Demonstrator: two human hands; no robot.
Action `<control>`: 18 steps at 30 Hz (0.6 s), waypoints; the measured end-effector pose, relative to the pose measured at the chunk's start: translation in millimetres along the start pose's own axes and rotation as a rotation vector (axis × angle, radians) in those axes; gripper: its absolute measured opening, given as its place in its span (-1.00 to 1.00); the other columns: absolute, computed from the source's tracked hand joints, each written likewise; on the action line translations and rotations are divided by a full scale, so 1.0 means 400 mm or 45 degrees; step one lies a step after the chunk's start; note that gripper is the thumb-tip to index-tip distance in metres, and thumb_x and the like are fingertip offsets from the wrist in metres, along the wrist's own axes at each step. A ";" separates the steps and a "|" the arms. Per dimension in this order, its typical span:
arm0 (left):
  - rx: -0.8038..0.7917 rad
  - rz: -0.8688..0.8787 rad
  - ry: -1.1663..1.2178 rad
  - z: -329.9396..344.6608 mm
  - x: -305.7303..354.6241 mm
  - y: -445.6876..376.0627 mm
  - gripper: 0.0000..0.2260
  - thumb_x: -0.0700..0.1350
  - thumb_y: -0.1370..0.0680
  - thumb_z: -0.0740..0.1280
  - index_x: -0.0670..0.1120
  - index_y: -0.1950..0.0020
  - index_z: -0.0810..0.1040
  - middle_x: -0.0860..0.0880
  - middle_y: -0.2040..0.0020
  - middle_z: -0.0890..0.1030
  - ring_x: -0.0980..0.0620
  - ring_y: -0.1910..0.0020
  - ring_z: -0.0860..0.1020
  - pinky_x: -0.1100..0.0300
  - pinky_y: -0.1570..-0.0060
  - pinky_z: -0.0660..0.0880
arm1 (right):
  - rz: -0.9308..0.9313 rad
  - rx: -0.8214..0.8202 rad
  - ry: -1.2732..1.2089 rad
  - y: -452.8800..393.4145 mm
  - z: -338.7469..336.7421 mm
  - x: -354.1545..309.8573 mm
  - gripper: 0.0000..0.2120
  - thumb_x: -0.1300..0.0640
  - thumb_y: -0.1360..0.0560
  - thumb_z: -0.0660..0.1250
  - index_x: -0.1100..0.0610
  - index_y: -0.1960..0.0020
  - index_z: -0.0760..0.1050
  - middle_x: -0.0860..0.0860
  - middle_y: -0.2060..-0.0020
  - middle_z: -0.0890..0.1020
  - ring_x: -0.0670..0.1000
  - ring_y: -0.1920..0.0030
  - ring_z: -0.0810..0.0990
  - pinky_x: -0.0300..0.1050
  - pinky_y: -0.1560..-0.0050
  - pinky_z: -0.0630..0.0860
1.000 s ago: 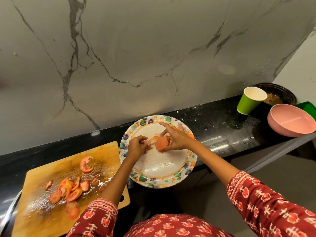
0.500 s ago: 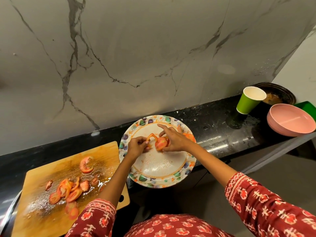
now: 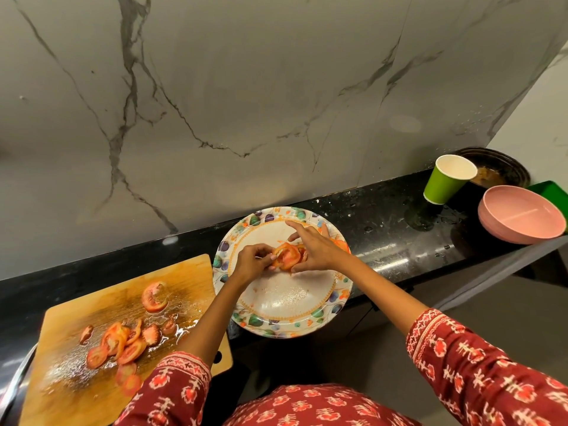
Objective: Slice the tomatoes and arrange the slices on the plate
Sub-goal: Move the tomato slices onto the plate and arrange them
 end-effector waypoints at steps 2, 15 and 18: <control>0.051 -0.026 -0.143 0.009 -0.004 -0.005 -0.85 -0.27 -0.51 0.32 -0.23 -0.06 0.57 -0.13 0.09 0.57 0.09 0.32 0.55 0.40 0.38 0.52 | 0.006 -0.002 -0.009 0.002 -0.003 0.000 -0.01 -0.10 -0.34 0.48 0.02 -0.52 -0.10 0.00 -0.31 0.45 0.06 -0.43 0.24 0.33 -0.42 -0.27; -0.040 0.201 -0.510 0.052 0.024 -0.005 -0.35 -0.05 -0.32 0.53 -0.13 -0.35 0.40 -0.14 -0.23 0.52 -0.06 -0.14 0.51 0.17 -0.11 0.46 | 0.000 0.069 -0.071 0.008 0.000 0.008 -0.08 0.01 -0.37 0.47 0.03 -0.52 -0.06 -0.04 -0.21 0.52 0.02 -0.38 0.31 0.32 -0.43 -0.22; -0.032 0.253 -0.556 0.058 0.026 -0.011 -0.34 -0.03 -0.32 0.53 -0.12 -0.36 0.39 -0.13 -0.25 0.50 -0.06 -0.17 0.49 0.15 -0.14 0.45 | -0.004 0.073 -0.074 0.007 -0.002 0.011 -0.06 0.02 -0.36 0.47 0.02 -0.52 -0.06 -0.04 -0.19 0.52 0.02 -0.36 0.31 0.28 -0.43 -0.21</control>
Point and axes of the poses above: each hand's wrist, its own y-axis away from the middle knuckle, its own z-axis out of the palm, x = y × z, the point moved 5 cm from there along -y, towards the middle knuckle
